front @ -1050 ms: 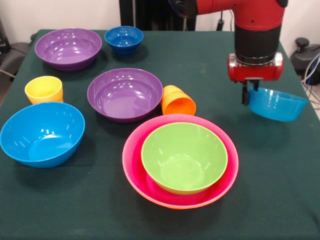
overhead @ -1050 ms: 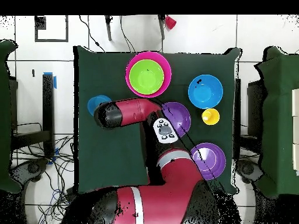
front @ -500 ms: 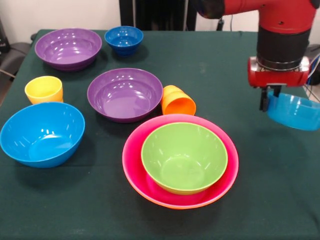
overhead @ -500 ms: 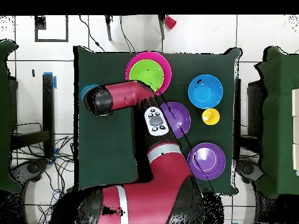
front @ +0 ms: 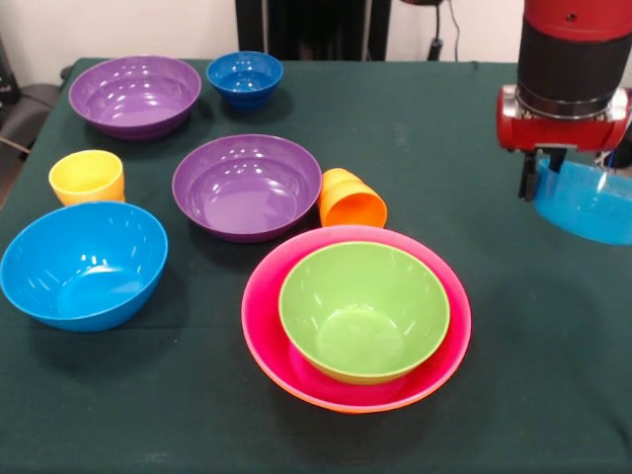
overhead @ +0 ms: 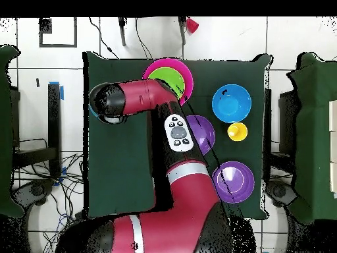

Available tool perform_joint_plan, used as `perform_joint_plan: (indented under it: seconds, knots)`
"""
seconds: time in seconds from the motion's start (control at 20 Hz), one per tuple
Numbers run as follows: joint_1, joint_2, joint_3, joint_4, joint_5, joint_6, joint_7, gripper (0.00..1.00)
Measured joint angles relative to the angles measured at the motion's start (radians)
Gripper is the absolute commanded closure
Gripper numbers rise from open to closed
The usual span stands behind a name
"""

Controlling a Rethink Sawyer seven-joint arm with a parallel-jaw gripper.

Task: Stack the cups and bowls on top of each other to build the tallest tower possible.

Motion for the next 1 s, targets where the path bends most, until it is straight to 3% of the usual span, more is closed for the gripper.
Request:
perform_joint_plan:
  seconds: [0.55,1.0]
  knots:
    - [-0.008,-0.028,0.0,-0.054,0.021,0.055,0.0,1.0]
    - [-0.025,-0.002,0.002,-0.165,0.02,0.145,0.0,1.0]
